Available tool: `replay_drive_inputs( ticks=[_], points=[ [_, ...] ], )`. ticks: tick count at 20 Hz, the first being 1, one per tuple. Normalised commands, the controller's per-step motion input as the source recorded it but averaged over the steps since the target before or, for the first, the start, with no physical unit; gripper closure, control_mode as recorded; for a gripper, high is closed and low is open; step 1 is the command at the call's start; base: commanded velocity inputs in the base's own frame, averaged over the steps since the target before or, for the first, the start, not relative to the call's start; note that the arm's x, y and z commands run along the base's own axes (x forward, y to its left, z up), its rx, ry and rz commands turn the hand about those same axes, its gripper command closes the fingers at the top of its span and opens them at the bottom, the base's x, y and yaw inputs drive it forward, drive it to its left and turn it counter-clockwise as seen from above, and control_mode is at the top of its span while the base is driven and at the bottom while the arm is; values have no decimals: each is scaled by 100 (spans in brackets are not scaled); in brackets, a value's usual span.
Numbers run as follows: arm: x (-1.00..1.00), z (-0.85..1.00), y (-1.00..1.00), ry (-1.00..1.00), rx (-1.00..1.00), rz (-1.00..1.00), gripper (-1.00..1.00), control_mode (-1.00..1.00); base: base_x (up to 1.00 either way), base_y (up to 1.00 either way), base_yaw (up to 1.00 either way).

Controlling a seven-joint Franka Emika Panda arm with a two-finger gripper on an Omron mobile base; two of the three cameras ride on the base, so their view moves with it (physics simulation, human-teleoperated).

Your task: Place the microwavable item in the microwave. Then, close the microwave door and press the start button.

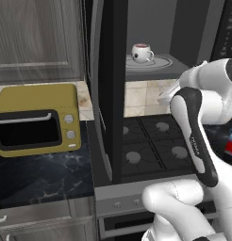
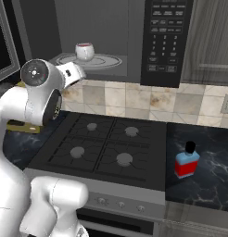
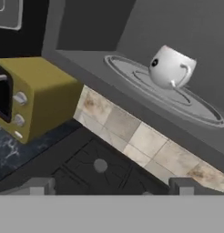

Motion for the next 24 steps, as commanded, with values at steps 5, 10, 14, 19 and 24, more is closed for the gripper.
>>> replay_drive_inputs(
  ticks=[5, 10, 14, 19, 24],
  points=[
    [-75, -73, 16, -11, -31, 0, -100, -100, 0, 0, 0],
    [-19, 4, -3, 0, -37, -17, -100, -100, 0, 0, 0],
    [14, 27, -29, 9, -39, -22, -100, -100, 0, 0, 0],
    [34, 9, -49, 8, -39, -18, -100, -100, 0, 0, 0],
    [13, -4, -69, 0, -33, -7, -100, -100, 0, 0, 0]
  ],
)
